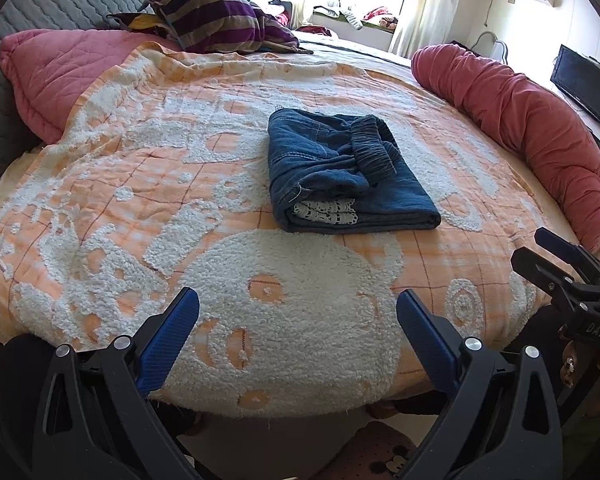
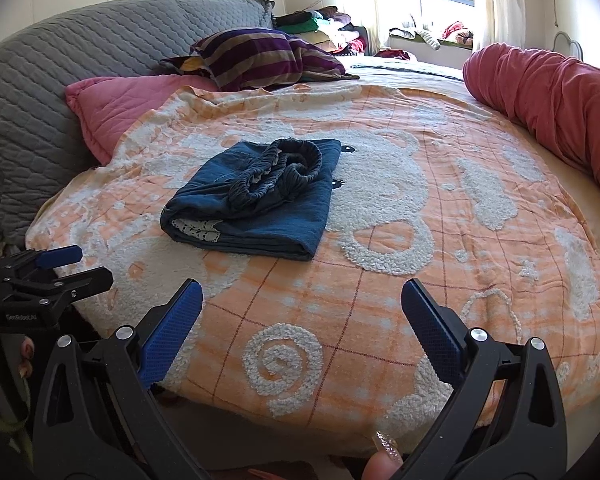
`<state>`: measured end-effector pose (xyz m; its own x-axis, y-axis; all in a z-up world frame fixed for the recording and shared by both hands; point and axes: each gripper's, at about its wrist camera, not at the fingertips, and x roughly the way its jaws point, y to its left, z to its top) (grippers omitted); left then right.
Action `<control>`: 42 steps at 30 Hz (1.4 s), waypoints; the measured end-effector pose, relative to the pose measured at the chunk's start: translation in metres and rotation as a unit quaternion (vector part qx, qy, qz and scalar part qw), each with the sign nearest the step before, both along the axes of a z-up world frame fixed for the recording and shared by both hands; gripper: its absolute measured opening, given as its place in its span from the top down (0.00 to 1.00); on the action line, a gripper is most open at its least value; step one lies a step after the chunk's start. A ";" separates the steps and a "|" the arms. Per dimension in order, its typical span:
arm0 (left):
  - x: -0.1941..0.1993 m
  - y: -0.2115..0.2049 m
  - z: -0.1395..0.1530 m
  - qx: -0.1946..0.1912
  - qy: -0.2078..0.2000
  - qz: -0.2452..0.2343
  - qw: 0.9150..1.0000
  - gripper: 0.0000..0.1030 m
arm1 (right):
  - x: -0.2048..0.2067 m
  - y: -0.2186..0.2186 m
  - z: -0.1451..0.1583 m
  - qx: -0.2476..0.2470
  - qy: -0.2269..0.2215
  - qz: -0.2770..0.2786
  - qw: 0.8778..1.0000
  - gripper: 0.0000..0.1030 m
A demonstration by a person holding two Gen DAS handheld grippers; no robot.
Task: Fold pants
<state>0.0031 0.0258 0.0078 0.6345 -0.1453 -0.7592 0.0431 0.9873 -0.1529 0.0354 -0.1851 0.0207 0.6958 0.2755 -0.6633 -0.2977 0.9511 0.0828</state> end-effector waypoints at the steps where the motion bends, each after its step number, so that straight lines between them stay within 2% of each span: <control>1: 0.000 0.000 0.000 0.000 0.000 0.001 1.000 0.04 | -0.001 0.000 0.001 0.001 0.000 0.000 1.000 0.09; 42: 0.000 0.006 0.004 0.004 -0.006 0.001 1.000 0.04 | -0.004 -0.004 0.003 0.002 0.002 -0.009 1.000 0.09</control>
